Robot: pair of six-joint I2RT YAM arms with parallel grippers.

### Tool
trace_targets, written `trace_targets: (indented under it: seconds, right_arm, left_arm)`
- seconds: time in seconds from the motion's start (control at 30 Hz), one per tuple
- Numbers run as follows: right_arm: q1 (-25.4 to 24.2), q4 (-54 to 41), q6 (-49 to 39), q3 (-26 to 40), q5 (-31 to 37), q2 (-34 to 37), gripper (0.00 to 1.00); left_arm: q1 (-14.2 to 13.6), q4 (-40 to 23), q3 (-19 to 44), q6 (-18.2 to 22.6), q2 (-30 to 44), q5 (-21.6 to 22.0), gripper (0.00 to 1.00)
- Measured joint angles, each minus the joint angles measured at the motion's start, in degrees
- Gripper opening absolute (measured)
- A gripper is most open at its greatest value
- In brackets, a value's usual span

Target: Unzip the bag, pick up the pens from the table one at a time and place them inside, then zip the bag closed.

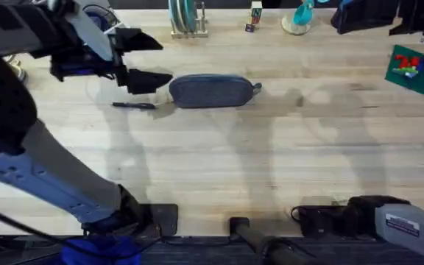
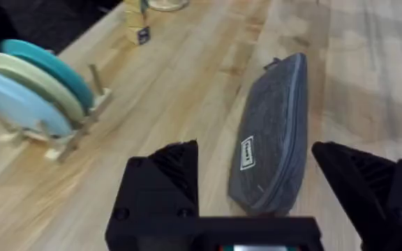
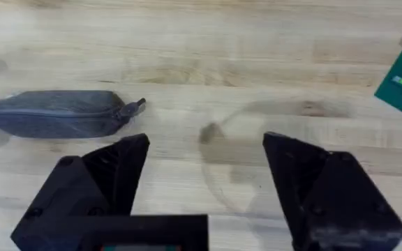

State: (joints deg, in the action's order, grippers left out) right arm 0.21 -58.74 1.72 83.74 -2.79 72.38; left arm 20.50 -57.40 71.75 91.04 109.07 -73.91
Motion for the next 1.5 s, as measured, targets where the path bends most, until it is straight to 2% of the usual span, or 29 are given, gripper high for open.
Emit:
trace_targets:
  seconds: [0.13, 0.27, 0.47, 0.63, 0.8, 1.03, 1.17, 1.27, 1.43, 1.47, 1.5]
  right_arm:
    - [0.0, 0.0, 0.0, 0.0, 0.0, 0.0, 0.996]
    - [0.0, 0.0, 0.0, 0.0, 0.0, 0.0, 0.996]
    - [0.0, 0.0, 0.0, 0.0, 0.0, 0.9, 0.997]
    - [0.0, 0.0, 0.0, 0.0, 0.0, 0.9, 0.996]
    - [0.0, 0.0, 0.0, 0.0, 0.0, 0.9, 0.996]
    - [0.0, 0.0, 0.0, 0.0, 0.0, 0.9, 0.996]
    - [0.0, 0.0, 0.0, 0.0, 0.0, 0.9, 0.996]
    - [0.0, 0.0, 0.0, 0.0, 0.0, 0.9, 0.996]
    - [0.0, 0.0, 0.0, 0.0, 0.0, 0.9, 0.997]
    - [0.0, 0.0, 0.0, 0.0, 0.0, 0.9, 0.996]
    - [0.0, 0.0, 0.0, 0.0, 0.0, 0.9, 0.996]
  left_arm:
    - [-2.1, 0.0, 0.0, 0.6, 2.9, 0.1, 0.989]
    - [-2.4, -1.6, 0.0, 2.7, 4.5, 0.4, 0.988]
    - [-2.3, -7.6, 0.1, 9.8, 4.6, 4.2, 0.99]
    - [-2.3, -8.4, 0.2, 14.8, 4.6, 7.8, 0.99]
    - [-2.5, -8.4, 0.2, 15.6, 4.6, 8.6, 0.99]
    - [-5.0, -8.4, 0.2, 16.1, 4.6, 9.2, 0.993]
    - [-5.2, -8.4, 0.2, 16.1, 4.6, 9.3, 0.993]
    - [-5.1, -8.3, 0.2, 16.2, 4.6, 9.3, 0.944]
    - [-5.1, -8.2, 0.2, 16.2, 4.6, 9.3, 0.8]
    - [-5.1, -8.3, 0.2, 16.0, 4.6, 9.3, 0.72]
    - [-5.1, -8.2, 0.2, 16.1, 4.6, 9.4, 0.553]
